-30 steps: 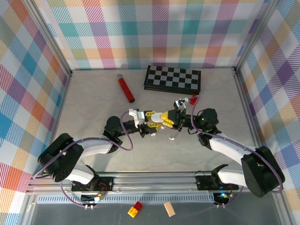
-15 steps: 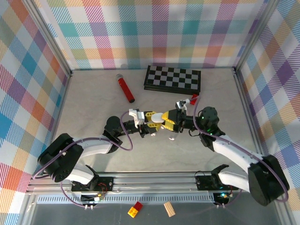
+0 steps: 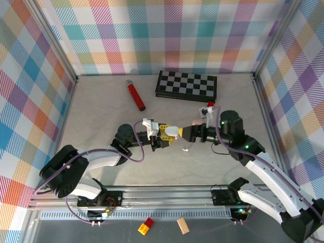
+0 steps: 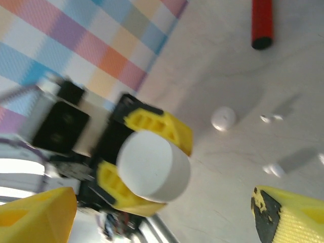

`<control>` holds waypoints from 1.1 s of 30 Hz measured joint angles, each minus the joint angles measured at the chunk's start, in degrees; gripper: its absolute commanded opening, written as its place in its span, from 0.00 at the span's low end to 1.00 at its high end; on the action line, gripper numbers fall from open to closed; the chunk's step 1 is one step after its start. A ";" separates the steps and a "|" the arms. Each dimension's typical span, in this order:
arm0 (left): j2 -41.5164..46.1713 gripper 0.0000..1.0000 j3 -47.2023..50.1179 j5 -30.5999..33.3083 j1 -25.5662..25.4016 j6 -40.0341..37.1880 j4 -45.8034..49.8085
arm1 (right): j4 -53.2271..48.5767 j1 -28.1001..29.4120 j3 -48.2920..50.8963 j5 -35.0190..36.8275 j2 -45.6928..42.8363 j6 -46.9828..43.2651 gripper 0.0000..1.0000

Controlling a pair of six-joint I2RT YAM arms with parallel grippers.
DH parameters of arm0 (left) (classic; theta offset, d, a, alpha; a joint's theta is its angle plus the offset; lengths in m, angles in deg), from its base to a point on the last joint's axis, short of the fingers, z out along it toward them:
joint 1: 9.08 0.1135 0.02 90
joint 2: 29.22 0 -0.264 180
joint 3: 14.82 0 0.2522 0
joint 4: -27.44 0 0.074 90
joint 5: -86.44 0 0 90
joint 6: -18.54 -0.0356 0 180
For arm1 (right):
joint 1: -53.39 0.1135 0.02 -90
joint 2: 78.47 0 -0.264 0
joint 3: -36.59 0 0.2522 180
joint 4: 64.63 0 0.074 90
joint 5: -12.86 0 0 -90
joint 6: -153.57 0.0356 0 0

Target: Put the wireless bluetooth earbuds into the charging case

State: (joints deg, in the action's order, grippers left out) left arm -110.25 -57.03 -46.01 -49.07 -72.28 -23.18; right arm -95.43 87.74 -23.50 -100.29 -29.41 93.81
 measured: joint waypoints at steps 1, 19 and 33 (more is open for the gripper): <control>0.00 0.38 -0.24 -0.42 0.00 0.00 0.68 | -1.29 1.55 0.00 1.86 0.35 -1.97 0.90; 2.80 0.39 -1.73 -4.02 0.02 0.17 10.45 | -1.51 8.15 0.50 15.85 1.29 -14.45 0.92; 3.98 0.39 -1.73 -3.78 0.44 1.90 10.93 | 1.11 8.57 0.52 16.79 1.81 -14.45 0.91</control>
State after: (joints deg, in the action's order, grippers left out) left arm -106.28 -58.76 -49.79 -48.63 -70.38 -12.25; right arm -94.31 96.30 -22.97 -83.51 -27.60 79.36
